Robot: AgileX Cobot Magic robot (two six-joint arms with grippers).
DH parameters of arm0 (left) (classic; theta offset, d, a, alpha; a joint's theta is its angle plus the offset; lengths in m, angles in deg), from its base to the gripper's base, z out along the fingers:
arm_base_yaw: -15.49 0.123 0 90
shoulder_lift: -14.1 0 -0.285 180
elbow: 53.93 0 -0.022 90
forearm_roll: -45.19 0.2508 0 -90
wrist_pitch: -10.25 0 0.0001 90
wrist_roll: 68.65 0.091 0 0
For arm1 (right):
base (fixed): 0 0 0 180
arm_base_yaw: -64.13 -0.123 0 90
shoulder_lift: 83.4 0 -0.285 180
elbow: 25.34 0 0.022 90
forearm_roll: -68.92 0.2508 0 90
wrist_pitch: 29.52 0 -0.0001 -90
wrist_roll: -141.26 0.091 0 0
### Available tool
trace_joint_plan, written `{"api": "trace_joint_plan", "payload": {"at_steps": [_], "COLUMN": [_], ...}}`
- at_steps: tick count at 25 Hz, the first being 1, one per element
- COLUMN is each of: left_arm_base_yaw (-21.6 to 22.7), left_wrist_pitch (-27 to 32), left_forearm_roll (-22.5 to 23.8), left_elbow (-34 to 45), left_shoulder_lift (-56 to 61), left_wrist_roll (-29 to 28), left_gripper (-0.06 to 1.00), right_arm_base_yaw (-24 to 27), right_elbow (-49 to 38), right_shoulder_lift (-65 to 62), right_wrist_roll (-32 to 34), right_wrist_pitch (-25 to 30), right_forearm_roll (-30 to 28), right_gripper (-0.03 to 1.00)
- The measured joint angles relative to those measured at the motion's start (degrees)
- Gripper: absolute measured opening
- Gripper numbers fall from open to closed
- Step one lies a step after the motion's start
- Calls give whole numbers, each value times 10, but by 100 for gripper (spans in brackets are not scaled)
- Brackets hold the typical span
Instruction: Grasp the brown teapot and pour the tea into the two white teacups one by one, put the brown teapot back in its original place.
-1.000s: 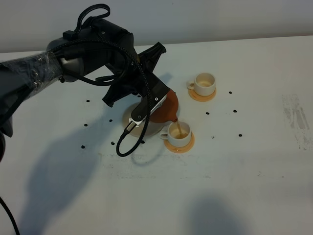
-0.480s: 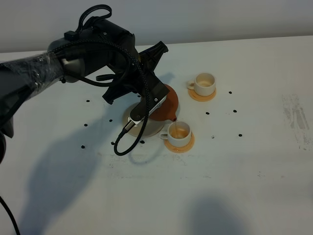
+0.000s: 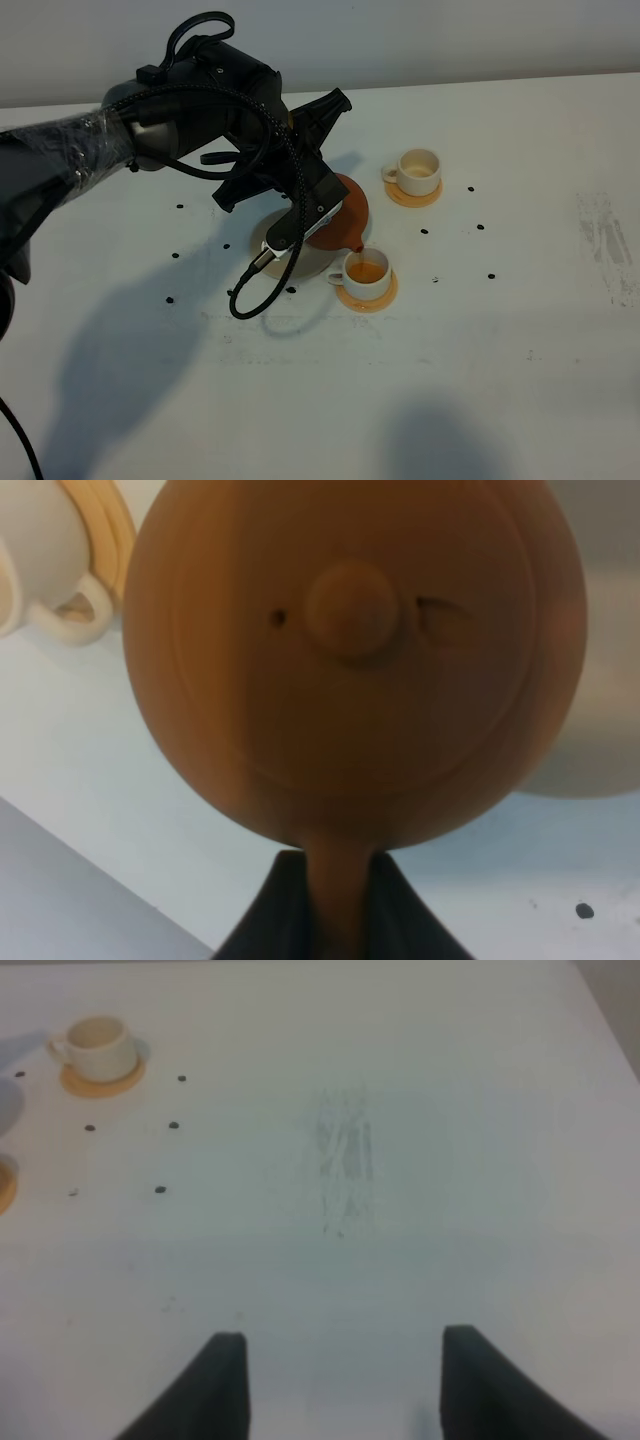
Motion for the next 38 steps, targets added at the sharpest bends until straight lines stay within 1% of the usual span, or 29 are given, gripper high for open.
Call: {"api": "trace_joint_plan", "payload": {"at_steps": [10, 17, 25, 38], "left_arm_base_yaw": [0, -6, -6, -6], "left_wrist_pitch": [-14, -24, -25, -33], "left_forearm_roll": [0, 8, 10, 10], "left_elbow": [0, 0, 0, 0], "left_shoulder_lift": [0, 0, 0, 0], "left_wrist_roll": [23, 28, 44, 55], "left_gripper": [10, 10, 10, 10], "right_arm_base_yaw": [0, 0, 0, 0], "right_elbow": [0, 0, 0, 0], "right_shoulder_lift": [0, 0, 0, 0], "right_wrist_roll": [0, 0, 0, 0], "right_wrist_pitch": [0, 0, 0, 0], "right_forearm_roll": [0, 0, 0, 0], "right_gripper": [45, 45, 45, 45]}}
